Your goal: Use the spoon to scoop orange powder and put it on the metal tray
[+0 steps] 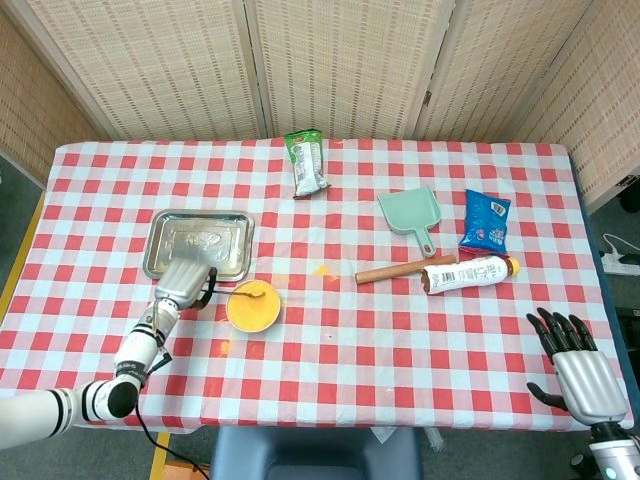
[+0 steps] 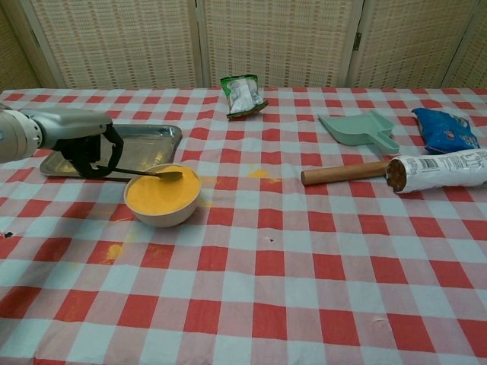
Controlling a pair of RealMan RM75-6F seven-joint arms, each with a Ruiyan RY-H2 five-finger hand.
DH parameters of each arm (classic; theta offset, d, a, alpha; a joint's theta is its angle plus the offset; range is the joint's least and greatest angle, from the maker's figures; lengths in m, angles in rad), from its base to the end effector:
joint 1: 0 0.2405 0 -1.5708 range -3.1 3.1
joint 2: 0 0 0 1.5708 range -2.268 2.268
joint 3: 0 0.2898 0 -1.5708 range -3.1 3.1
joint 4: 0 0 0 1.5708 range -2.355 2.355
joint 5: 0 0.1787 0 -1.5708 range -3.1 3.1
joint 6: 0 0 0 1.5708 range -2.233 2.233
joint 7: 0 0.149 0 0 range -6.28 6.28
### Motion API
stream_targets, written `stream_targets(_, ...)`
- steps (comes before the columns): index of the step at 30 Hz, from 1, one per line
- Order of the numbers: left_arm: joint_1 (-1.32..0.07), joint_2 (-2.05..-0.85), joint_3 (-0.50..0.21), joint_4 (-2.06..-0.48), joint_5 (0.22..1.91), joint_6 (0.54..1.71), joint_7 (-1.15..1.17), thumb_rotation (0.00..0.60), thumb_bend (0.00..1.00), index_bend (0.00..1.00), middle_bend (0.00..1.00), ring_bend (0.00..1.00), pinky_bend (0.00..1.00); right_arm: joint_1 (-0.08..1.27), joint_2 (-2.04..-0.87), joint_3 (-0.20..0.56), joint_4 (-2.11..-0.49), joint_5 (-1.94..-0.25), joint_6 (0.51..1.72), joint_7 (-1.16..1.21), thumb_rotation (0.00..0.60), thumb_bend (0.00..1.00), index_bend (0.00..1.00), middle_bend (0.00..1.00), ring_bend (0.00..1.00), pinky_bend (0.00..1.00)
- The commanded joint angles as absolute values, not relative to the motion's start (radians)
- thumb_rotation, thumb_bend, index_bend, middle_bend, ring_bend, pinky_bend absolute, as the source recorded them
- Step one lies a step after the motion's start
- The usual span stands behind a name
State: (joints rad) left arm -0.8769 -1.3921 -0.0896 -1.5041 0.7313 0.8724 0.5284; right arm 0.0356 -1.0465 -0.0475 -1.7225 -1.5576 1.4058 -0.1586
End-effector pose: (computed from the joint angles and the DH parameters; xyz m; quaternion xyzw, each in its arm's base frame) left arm -0.2000 0.3967 0.0541 -0.7537 -0.3883 -0.2349 0.4753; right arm -0.3249 -0.1489 0.1912 0.6586 -0.4007 0.2970 0.5635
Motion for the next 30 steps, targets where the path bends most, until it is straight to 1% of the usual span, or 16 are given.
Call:
stream_targets(1, -0.871, -1.378, -0.081, -1.523, 0.737, 0.865, 0.521, 0.6, 0.61, 1.0, 1.0, 1.0, 1.0, 0.034, -1.045, -0.049, -1.724, -1.562, 1.409, -0.158, 0.6, 0.1, 0.0, 0.0, 0.0, 0.0)
stream_targets(9, -0.854, -1.357, -0.064, -1.562, 0.76, 0.88, 0.511, 0.6, 0.61, 1.0, 1.0, 1.0, 1.0, 0.026, -1.038, -0.057, -1.729, -1.586, 1.428, -0.147, 0.6, 0.1, 0.0, 0.0, 0.0, 0.0)
stream_targets(18, -0.847, -1.314, -0.095, -1.629, 0.791, 0.92, 0.485, 0.6, 0.61, 1.0, 1.0, 1.0, 1.0, 0.026, -1.037, -0.059, -1.728, -1.59, 1.427, -0.141, 0.6, 0.1, 0.0, 0.0, 0.0, 0.0)
stream_targets(22, -0.859, -1.315, -0.103, -1.615, 0.775, 0.917, 0.498, 0.6, 0.61, 1.0, 1.0, 1.0, 1.0, 0.029, -1.039, -0.057, -1.726, -1.583, 1.419, -0.144, 0.6, 0.11, 0.0, 0.0, 0.0, 0.0)
stream_targets(30, -0.894, -1.353, -0.09, -1.543, 0.728, 0.908, 0.575, 0.6, 0.61, 1.0, 1.0, 1.0, 1.0, 0.035, -1.043, -0.048, -1.722, -1.56, 1.404, -0.149, 0.6, 0.1, 0.0, 0.0, 0.0, 0.0)
